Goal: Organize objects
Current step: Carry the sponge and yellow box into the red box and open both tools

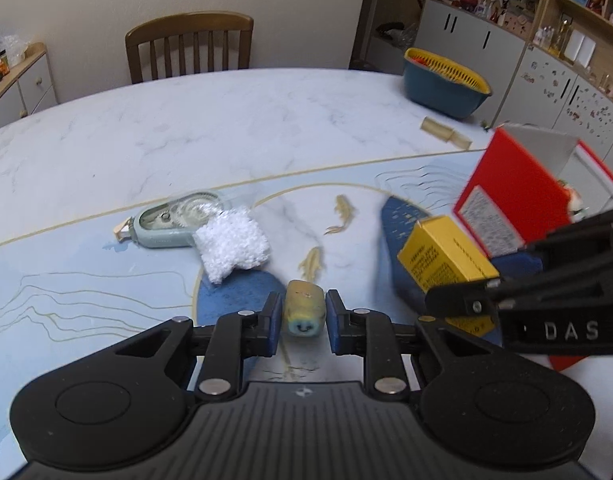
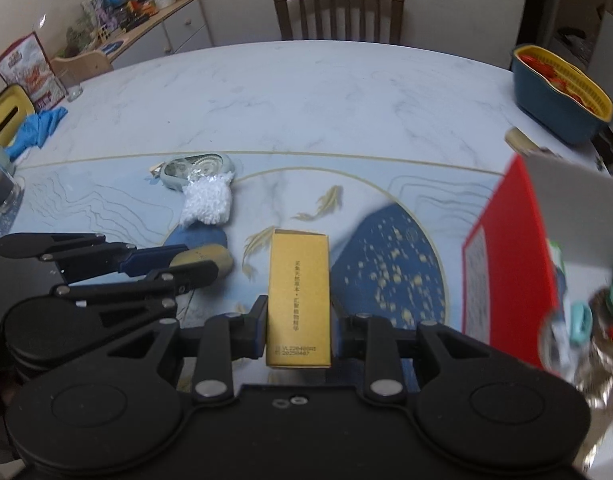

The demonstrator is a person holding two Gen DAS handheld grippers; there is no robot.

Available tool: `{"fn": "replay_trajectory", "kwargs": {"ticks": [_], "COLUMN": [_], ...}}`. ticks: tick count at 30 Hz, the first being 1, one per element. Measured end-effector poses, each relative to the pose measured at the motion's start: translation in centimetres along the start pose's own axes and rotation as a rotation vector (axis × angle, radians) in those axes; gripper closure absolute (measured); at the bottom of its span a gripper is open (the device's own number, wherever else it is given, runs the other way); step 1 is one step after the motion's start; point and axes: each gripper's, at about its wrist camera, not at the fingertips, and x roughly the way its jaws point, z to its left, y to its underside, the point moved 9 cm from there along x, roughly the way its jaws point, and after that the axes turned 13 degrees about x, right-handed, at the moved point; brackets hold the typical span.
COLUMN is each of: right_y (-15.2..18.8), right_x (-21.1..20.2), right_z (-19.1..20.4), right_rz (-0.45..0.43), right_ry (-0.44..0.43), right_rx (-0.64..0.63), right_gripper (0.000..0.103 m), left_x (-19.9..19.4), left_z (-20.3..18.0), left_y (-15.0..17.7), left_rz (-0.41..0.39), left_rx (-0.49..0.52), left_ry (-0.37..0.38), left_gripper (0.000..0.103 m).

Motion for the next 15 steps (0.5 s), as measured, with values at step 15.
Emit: {"fn": "replay_trajectory", "kwargs": {"ticks": [15], "right_y": [-0.4], "right_x": [-9.2], "right_z": [-3.8], "right_rz": [-0.111], "right_ry": [-0.038], "right_rx": [0.071], "right_gripper": [0.076], "left_x": [-5.9], "left_z": [-6.3], "left_y": [-5.6], "left_rz": [-0.107], "left_rx": [0.107], "left_ry": [0.043], "left_gripper": [0.081]}}
